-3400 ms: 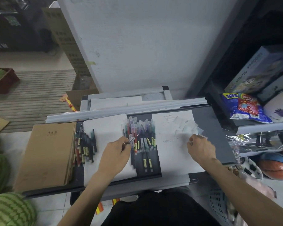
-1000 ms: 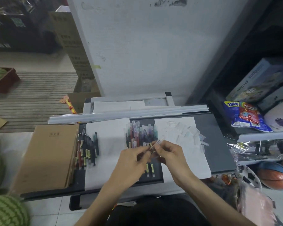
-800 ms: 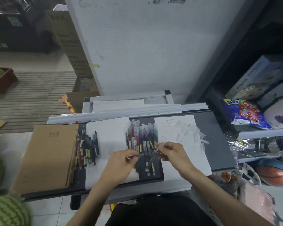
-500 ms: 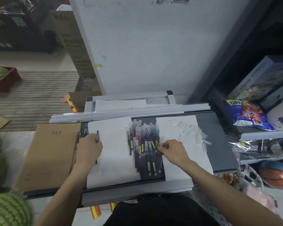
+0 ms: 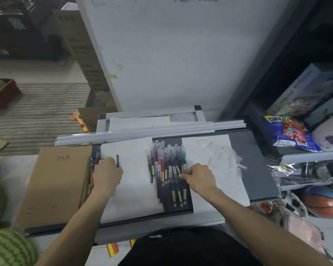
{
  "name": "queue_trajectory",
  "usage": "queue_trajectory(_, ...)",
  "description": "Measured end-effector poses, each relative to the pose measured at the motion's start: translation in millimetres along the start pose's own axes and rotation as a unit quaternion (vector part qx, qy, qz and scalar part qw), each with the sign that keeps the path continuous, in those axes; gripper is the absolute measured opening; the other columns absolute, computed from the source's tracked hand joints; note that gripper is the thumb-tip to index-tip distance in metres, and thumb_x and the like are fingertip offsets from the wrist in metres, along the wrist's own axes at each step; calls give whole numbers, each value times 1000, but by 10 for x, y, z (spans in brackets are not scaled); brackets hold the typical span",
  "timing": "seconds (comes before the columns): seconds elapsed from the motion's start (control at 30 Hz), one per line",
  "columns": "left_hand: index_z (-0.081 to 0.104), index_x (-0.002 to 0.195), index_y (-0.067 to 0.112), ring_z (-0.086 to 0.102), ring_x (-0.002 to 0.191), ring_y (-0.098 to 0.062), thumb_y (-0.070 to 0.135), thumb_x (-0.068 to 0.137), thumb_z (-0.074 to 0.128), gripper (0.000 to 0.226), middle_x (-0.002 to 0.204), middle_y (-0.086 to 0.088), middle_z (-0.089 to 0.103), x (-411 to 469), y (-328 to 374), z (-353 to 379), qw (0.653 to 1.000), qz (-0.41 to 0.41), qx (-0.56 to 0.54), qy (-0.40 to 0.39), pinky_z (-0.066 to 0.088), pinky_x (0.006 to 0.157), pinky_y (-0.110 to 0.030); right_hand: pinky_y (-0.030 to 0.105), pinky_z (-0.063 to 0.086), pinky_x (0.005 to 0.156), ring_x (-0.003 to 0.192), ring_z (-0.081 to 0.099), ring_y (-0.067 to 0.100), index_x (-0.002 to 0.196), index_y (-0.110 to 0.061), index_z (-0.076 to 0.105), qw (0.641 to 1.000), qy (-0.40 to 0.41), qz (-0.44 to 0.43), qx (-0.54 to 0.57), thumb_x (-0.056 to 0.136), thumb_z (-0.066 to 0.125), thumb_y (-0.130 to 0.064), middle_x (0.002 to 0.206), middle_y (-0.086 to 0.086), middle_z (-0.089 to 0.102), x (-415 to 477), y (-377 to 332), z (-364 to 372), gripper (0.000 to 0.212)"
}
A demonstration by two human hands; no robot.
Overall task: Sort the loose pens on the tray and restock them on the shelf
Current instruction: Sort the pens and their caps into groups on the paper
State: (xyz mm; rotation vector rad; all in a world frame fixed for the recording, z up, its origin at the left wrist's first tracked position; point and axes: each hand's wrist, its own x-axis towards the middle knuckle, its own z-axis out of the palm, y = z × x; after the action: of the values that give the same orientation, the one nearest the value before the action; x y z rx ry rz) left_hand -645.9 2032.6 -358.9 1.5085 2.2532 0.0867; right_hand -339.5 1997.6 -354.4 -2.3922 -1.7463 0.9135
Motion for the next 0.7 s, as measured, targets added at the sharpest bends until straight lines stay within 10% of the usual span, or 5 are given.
queue_trajectory(0.2, 63, 66, 11, 63, 64, -32, 22, 78, 64, 17, 69, -10, 65, -32, 7, -32, 1000, 6, -3, -12, 58, 63, -38, 32, 52, 69, 70, 63, 18, 76, -22, 64, 999, 10, -31, -35, 98, 52, -64, 73, -6, 66, -4, 74, -62, 48)
queue_trajectory(0.37, 70, 92, 19, 59, 69, -23, 34, 89, 64, 16, 78, 2, 65, -340, 262, -125, 998, 57, 16, -13, 42, 62, -30, 33, 54, 75, 91, 66, 22, 105, -19, 68, 969, 127, -115, -178, 96, 48, -22, 102, -1, 70, 163, 348, -224, 22)
queue_trajectory(0.47, 66, 99, 24, 55, 66, -13, 38, 93, 61, 16, 80, 8, 64, -520, 366, -118, 997, 73, -5, -28, 40, 62, -30, 34, 52, 79, 105, 63, 23, 126, -19, 63, 954, 128, -114, -245, 87, 54, -5, 119, 0, 64, 323, 549, -364, 42)
queue_trajectory(0.7, 65, 98, 29, 59, 68, -9, 43, 95, 59, 15, 80, 10, 66, -782, 465, 5, 991, 99, -48, -73, 43, 59, -29, 32, 50, 72, 107, 59, 24, 122, -18, 64, 934, 88, -163, -307, 87, 54, 6, 122, 2, 59, 503, 788, -483, 43)
